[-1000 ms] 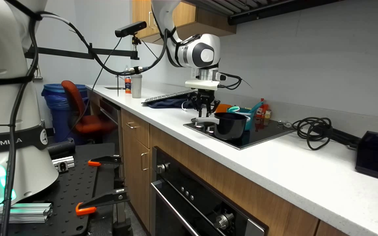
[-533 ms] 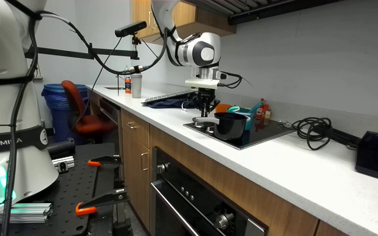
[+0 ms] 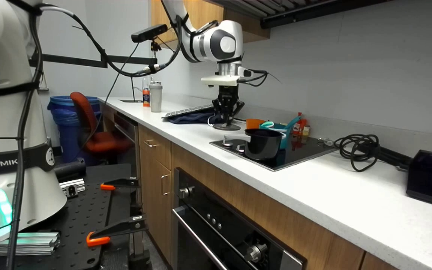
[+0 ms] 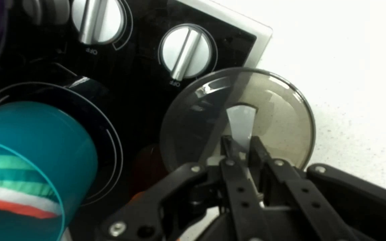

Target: Close the lid on the pot

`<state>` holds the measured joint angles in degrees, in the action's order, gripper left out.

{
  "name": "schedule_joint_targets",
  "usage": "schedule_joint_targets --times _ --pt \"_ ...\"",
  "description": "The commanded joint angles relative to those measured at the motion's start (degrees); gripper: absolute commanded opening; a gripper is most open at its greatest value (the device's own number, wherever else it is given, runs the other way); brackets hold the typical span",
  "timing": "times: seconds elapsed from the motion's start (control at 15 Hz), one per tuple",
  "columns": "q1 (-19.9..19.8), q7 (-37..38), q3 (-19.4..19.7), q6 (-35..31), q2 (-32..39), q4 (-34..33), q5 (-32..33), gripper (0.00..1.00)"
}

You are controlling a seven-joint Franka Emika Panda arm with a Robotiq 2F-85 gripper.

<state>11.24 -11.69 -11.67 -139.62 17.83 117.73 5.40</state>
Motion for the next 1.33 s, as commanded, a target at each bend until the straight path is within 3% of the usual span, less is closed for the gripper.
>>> schedule_joint_targets --times 0.0,0.47,1.27 --pt "0.76 5.43 1.14 3.36 -7.71 5.15 2.08 0.04" --pt "-0.95 12.17 3.22 8.18 -16.39 10.61 4.64 0.04" --pt "-6.51 20.23 7.47 5.92 -21.13 15.31 8.14 0.04"
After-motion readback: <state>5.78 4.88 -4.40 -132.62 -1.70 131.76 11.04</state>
